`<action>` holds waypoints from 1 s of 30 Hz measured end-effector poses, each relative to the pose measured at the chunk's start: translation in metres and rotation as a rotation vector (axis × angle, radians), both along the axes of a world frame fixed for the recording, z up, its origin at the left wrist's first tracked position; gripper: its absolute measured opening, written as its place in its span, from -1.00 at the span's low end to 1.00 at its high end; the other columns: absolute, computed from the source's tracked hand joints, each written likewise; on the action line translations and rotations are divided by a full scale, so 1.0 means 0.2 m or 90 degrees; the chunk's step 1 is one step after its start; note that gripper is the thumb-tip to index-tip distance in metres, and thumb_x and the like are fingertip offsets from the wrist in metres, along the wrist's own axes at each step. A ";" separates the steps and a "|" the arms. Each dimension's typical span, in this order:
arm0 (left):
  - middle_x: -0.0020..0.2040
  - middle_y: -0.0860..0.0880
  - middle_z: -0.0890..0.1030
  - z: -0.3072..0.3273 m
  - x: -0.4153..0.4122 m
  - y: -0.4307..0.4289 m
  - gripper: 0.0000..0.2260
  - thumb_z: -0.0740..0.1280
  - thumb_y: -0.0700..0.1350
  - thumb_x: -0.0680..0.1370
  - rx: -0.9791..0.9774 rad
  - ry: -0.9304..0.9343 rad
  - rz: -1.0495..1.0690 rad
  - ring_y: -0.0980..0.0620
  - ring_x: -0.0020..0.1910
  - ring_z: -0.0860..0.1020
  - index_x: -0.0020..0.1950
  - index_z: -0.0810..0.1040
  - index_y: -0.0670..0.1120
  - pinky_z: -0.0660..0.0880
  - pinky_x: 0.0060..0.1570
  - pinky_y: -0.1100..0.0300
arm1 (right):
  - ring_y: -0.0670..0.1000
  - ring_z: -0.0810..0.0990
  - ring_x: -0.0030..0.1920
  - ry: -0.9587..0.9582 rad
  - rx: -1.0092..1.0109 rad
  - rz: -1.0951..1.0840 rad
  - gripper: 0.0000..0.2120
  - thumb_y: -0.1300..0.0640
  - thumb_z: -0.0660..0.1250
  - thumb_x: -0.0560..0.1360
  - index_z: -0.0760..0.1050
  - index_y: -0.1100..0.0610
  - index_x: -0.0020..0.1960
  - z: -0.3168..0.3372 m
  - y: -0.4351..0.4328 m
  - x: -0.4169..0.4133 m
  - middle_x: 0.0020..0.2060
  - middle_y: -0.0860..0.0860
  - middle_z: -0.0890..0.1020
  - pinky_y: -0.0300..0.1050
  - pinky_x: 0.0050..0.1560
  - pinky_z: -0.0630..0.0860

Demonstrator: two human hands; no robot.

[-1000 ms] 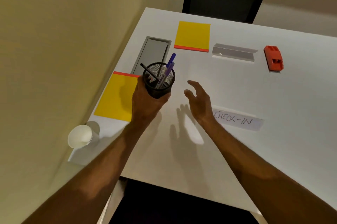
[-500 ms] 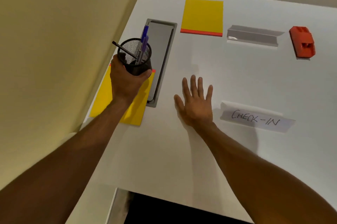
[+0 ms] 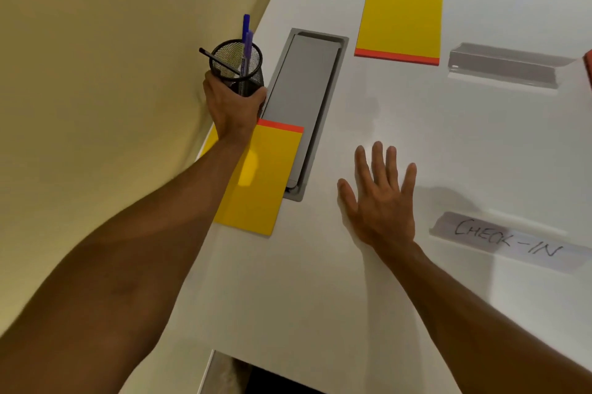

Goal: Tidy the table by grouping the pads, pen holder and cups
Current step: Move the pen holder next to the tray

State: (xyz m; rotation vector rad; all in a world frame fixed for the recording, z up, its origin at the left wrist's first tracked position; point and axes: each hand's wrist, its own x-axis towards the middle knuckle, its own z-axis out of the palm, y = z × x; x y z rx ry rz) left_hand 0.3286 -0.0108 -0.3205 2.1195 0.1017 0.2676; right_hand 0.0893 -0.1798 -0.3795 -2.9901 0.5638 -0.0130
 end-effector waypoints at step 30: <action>0.36 -0.19 0.35 -0.04 -0.11 0.04 -0.14 0.60 0.00 0.31 -0.020 0.045 0.026 -0.07 0.31 0.41 0.45 0.23 -0.26 0.35 0.14 0.37 | 0.15 -0.18 0.61 0.005 0.005 -0.007 -0.30 -0.34 -0.24 0.60 -0.17 0.00 0.62 0.02 0.00 -0.01 0.62 0.10 -0.10 0.35 0.52 -0.12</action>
